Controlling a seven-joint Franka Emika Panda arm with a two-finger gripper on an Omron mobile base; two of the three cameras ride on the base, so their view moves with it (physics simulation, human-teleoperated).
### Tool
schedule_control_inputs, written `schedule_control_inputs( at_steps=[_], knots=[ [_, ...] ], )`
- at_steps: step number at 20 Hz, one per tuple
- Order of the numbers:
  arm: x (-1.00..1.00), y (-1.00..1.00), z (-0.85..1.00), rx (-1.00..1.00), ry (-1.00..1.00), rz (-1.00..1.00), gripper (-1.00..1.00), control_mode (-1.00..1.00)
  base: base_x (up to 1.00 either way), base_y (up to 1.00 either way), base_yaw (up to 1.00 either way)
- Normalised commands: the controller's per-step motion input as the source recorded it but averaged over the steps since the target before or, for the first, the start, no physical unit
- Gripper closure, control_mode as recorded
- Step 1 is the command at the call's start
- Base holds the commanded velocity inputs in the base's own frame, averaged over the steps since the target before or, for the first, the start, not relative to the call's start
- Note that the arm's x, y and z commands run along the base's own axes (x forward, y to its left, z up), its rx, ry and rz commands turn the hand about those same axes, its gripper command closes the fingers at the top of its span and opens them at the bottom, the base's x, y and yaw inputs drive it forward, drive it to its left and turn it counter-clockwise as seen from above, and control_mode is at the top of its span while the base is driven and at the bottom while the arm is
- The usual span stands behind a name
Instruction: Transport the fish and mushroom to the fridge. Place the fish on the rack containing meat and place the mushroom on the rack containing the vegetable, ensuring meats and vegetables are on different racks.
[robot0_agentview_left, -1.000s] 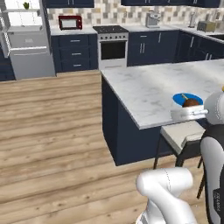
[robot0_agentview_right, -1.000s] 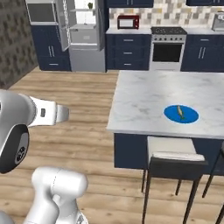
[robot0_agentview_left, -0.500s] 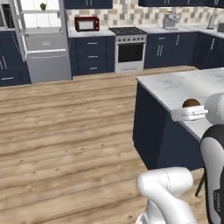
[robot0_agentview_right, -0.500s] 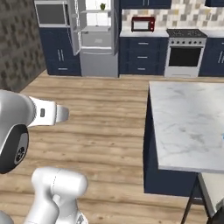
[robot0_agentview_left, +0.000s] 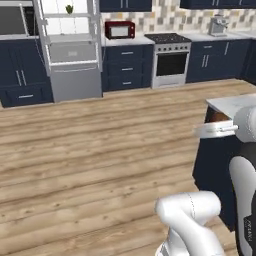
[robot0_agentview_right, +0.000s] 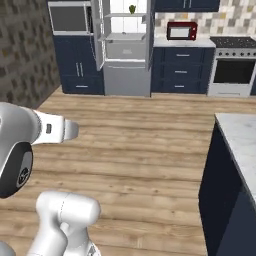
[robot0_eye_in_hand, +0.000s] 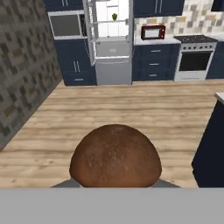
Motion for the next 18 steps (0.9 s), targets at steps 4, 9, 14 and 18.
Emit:
schedule_control_inputs(
  at_steps=[4,9,14,18],
  knots=[
    [0.00,0.00,0.00,0.00,0.00,0.00,1.00,1.00,1.00,0.92,-0.08],
    [0.00,0.00,0.00,0.00,0.00,0.00,1.00,1.00,1.00,0.71,-0.09],
    [0.00,0.00,0.00,0.00,0.00,0.00,1.00,1.00,1.00,0.44,-0.07],
    [0.00,0.00,0.00,0.00,0.00,0.00,1.00,1.00,1.00,0.34,-0.03]
  ],
)
